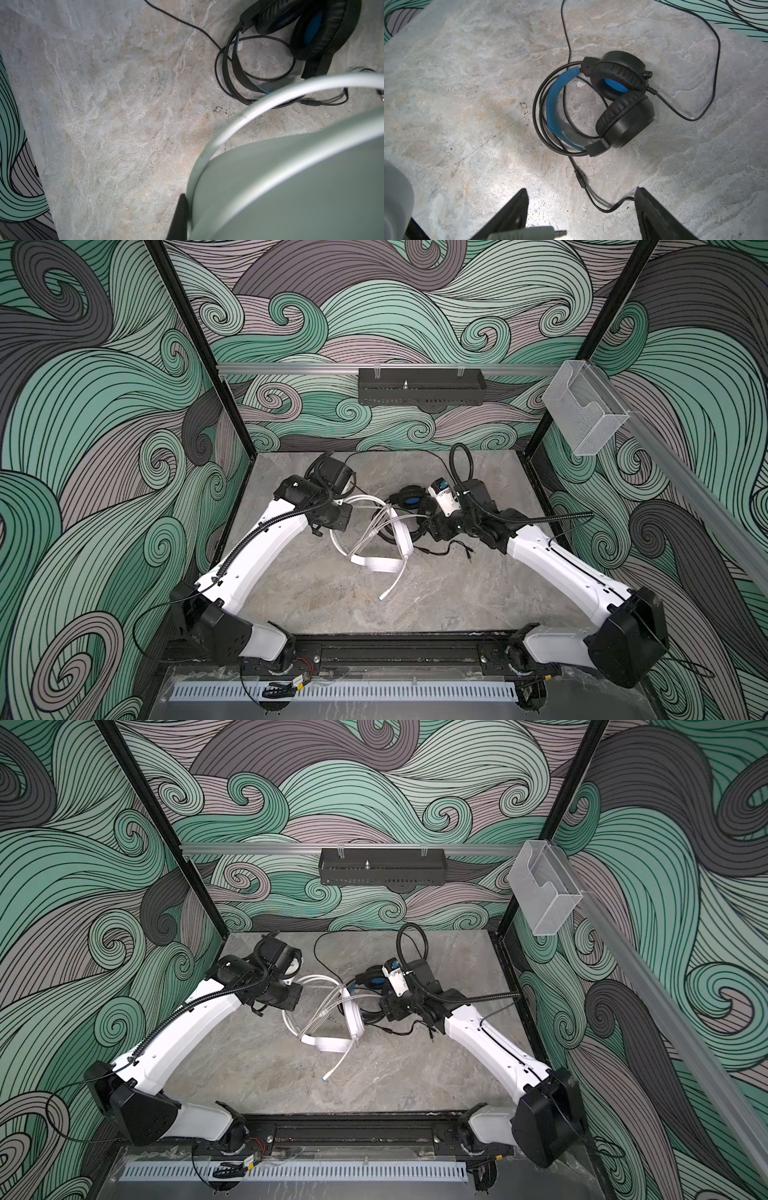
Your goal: Wrap the headphones
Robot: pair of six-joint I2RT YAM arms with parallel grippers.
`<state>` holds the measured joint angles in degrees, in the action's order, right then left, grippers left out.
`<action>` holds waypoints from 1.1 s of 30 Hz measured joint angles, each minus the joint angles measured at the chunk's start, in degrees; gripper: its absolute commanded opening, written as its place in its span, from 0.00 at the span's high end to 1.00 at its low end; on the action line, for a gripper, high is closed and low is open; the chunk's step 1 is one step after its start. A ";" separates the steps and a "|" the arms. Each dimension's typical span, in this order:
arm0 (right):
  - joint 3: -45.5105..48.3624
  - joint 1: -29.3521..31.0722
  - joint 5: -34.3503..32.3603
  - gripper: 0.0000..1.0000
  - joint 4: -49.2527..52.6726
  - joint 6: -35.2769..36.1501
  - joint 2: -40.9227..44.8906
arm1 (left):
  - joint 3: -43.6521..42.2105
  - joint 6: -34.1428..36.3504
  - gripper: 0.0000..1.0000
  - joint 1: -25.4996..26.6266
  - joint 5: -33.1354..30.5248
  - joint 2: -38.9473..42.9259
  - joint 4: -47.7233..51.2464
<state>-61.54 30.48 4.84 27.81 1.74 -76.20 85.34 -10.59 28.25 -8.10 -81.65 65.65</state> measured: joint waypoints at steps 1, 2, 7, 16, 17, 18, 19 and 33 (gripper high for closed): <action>-0.33 -0.20 -0.17 0.05 0.52 -0.33 -0.11 | 0.00 -0.17 1.00 -0.35 0.22 -0.35 0.13; -0.74 -0.42 -0.63 0.03 1.11 -0.42 -0.22 | 0.00 -0.37 1.00 -0.74 0.63 -0.81 0.22; -2.27 -1.18 -1.64 0.01 3.19 -0.90 -0.35 | 0.00 -0.83 1.00 -2.95 2.16 -3.21 0.26; -6.08 -1.20 -4.28 0.00 7.98 -0.87 -0.66 | 0.04 -1.46 1.00 -10.38 4.63 -6.82 -0.44; -7.04 -1.20 -4.59 0.01 8.66 -0.87 -0.66 | 0.09 -1.57 1.00 -11.56 4.98 -7.52 -0.76; -7.91 -1.20 -4.83 0.01 9.25 -0.87 -0.63 | 0.33 -1.66 1.00 -12.76 5.35 -8.35 -1.11; -8.59 -1.20 -4.92 0.00 9.75 -0.87 -0.63 | 0.85 -1.70 1.00 -13.90 5.77 -9.33 -1.31; -10.08 -1.09 -4.87 0.00 16.06 -2.19 5.55 | 24.13 -2.16 1.00 -27.52 8.72 -35.21 -4.55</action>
<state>-71.61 29.39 -0.03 43.88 -0.45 -70.65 109.47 -12.75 0.73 0.62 -116.86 61.10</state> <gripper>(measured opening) 0.996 0.065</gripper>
